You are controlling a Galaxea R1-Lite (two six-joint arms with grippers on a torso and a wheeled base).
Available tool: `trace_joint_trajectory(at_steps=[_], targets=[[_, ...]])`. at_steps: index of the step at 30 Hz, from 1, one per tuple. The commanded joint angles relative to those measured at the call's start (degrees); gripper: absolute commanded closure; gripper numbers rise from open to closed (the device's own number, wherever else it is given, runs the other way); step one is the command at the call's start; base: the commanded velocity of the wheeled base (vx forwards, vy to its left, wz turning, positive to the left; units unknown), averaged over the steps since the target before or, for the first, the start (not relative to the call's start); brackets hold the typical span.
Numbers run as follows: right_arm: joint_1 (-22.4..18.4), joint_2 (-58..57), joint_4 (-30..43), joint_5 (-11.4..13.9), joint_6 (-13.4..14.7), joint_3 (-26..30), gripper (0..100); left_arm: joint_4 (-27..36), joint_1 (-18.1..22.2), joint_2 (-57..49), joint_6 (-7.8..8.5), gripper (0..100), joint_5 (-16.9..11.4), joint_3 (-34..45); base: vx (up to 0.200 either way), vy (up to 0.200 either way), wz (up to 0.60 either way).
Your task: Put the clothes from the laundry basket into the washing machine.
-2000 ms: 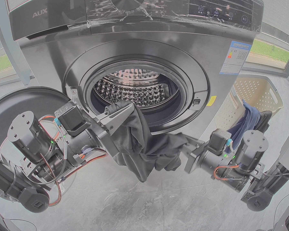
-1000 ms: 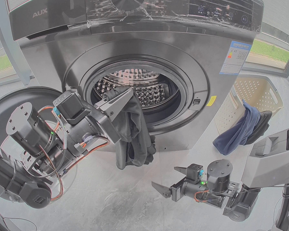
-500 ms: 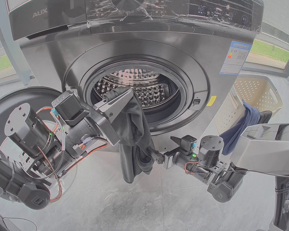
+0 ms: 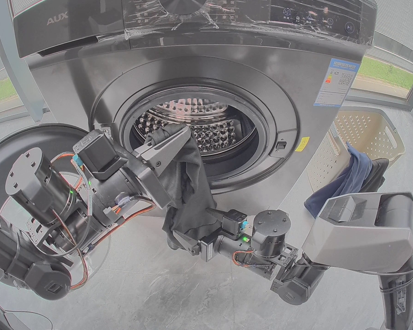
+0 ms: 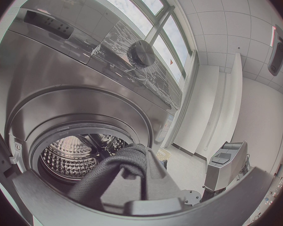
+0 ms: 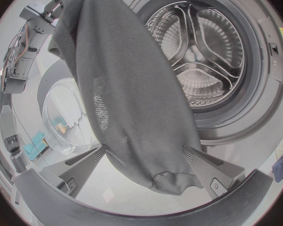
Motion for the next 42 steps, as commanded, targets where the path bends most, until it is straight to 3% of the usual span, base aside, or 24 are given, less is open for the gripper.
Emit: trace_joint_trajectory(at_steps=[1, 9, 13, 25, 26, 34, 42], targets=[[-0.53, 3.02, 0.25, -0.24, -0.31, -4.23, 0, -0.03, -0.1, -0.15, 0.05, 100, 0.02, 0.02, 0.0, 0.0, 0.0], [-4.93, 7.24, 3.77, -0.86, -1.01, -13.99, 0, -0.03, -0.28, -0.59, 0.14, 100, -0.06, -0.07, 0.0, 0.0, 0.0], [-5.19, 9.0, 4.38, -2.09, -1.01, -16.62, 0, -0.03, -0.89, -1.29, -0.04, 100, -0.06, 0.02, 0.0, 0.0, 0.0], [-4.75, 12.08, 4.38, -2.35, -0.93, -22.25, 0, -0.03, -1.42, -1.38, -0.04, 100, -0.06, 0.28, 0.0, 0.0, 0.0], [-4.75, 11.99, 4.38, -2.35, -0.93, -22.34, 100, -0.03, -1.42, -1.38, -0.04, 100, -0.06, 0.28, 0.0, 0.0, 0.0], [-5.45, 11.02, 3.33, -2.35, -0.84, -21.72, 100, -0.03, -1.07, -1.2, -0.3, 100, -0.06, 0.19, 0.0, 0.0, 0.0], [-6.95, 2.85, 0.43, -2.53, -0.22, -11.35, 100, 0.06, 1.57, -0.76, -0.48, 100, 0.29, 0.02, 0.0, 0.0, 0.0]])
